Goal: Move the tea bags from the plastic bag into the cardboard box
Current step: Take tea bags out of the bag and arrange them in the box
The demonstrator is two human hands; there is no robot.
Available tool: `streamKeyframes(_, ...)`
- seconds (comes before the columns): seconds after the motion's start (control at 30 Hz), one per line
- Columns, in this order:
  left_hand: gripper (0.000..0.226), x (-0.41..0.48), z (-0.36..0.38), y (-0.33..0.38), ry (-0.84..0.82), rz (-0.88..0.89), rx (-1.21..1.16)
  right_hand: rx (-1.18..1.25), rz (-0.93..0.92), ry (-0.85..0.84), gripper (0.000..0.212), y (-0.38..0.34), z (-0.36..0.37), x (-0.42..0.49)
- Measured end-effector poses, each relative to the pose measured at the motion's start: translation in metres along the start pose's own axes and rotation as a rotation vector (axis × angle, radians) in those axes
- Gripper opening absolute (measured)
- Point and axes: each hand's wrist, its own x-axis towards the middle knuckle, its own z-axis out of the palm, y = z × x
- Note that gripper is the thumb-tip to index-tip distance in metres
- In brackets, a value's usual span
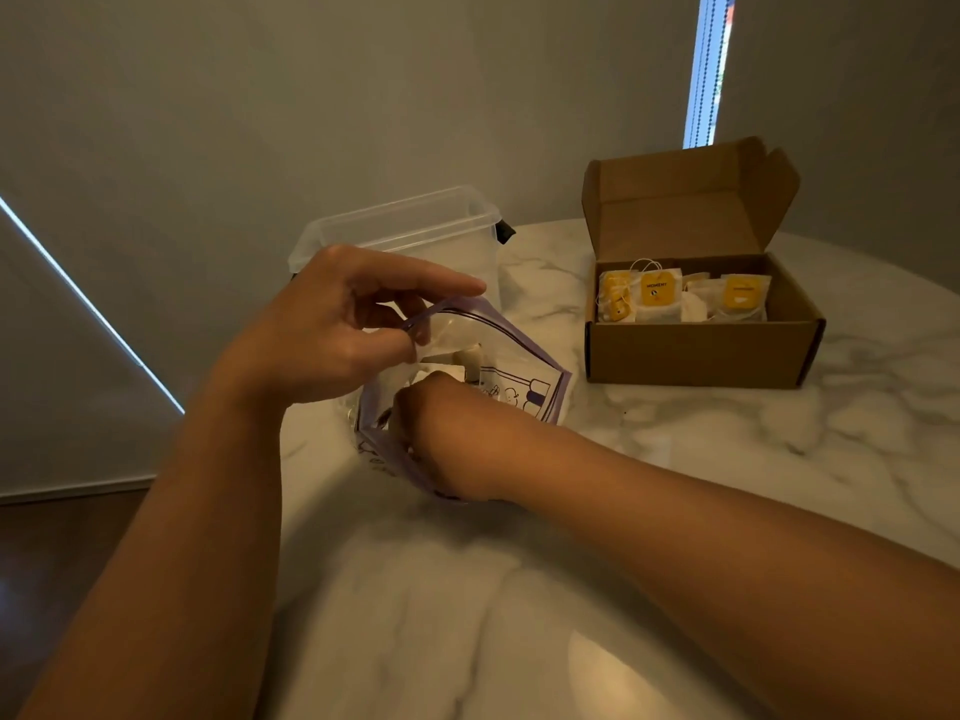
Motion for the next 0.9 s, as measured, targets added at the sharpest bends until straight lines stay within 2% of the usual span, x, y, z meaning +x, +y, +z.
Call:
streamKeyframes(0.07,0.058,-0.001,-0.001,0.001,0.006,0.008,-0.025,0.085,0.049,0.085,0.009,0.002,-0.003,-0.004)
streamKeyframes(0.1,0.058,-0.001,-0.001,0.001,0.007,0.013,-0.033,0.124,0.079,0.125,0.008,0.003,-0.008,-0.007)
streamKeyframes(0.23,0.058,-0.001,-0.003,0.001,0.006,0.013,-0.012,0.296,0.167,0.192,0.016,0.012,-0.035,-0.031)
streamKeyframes(0.4,0.057,-0.001,-0.004,0.002,0.011,-0.006,-0.003,0.865,0.231,0.217,0.018,0.031,-0.078,-0.071)
streamKeyframes(0.57,0.055,-0.001,-0.004,0.000,0.018,-0.001,-0.034,1.097,0.214,0.351,0.022,0.060,-0.109,-0.094)
streamKeyframes(0.77,0.057,0.001,-0.003,-0.003,0.016,0.019,-0.052,1.125,0.325,0.519,0.027,0.106,-0.141,-0.103)
streamKeyframes(0.9,0.057,0.001,-0.001,0.000,0.021,0.042,-0.071,0.765,0.566,0.643,0.014,0.133,-0.131,-0.101)
